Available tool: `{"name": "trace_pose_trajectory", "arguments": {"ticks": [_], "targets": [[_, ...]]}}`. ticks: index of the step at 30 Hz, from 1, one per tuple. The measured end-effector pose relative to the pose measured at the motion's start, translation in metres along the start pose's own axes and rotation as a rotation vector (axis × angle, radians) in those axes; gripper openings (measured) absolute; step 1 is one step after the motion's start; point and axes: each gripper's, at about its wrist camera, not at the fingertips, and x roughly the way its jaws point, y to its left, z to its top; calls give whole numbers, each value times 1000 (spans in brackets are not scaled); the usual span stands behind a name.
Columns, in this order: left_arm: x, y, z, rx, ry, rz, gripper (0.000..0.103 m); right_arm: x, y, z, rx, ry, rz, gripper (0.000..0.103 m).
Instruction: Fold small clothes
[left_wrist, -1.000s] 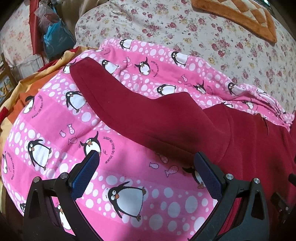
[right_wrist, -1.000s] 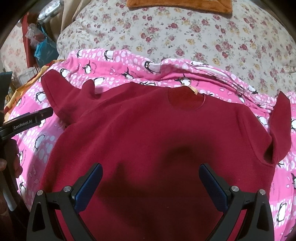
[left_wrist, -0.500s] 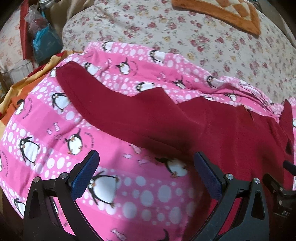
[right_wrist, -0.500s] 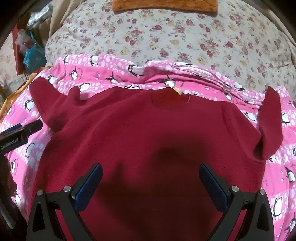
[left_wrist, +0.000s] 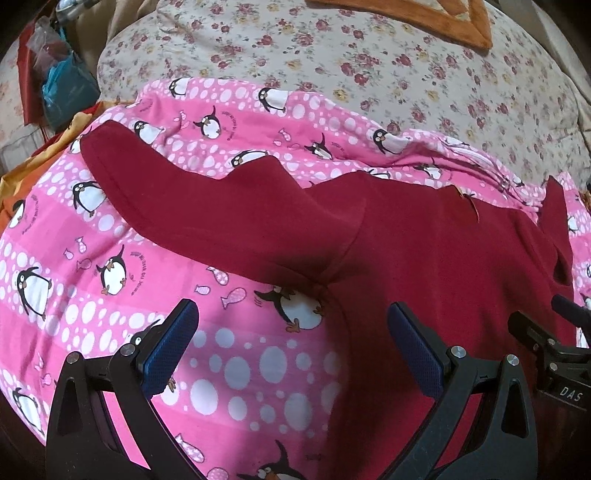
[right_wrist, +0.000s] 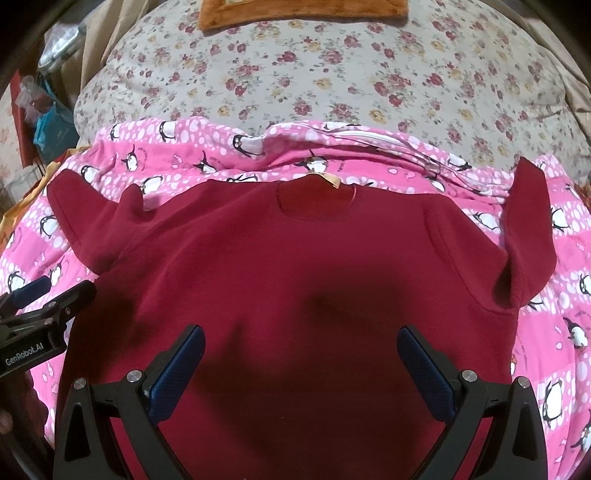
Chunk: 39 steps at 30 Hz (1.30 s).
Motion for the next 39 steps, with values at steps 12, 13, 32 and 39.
{"name": "trace_pose_trajectory", "arguments": {"ticks": [12, 13, 32, 39], "targets": [[8, 24, 7, -44, 0, 53, 102, 19, -6, 5, 47, -14, -22, 103], [10, 30, 9, -56, -2, 65, 102, 21, -6, 6, 48, -17, -27, 103], [95, 172, 123, -204, -34, 434, 96, 48, -6, -2, 43, 14, 2, 103], [131, 185, 133, -169, 17, 500, 81, 49, -6, -1, 49, 16, 15, 103]]}}
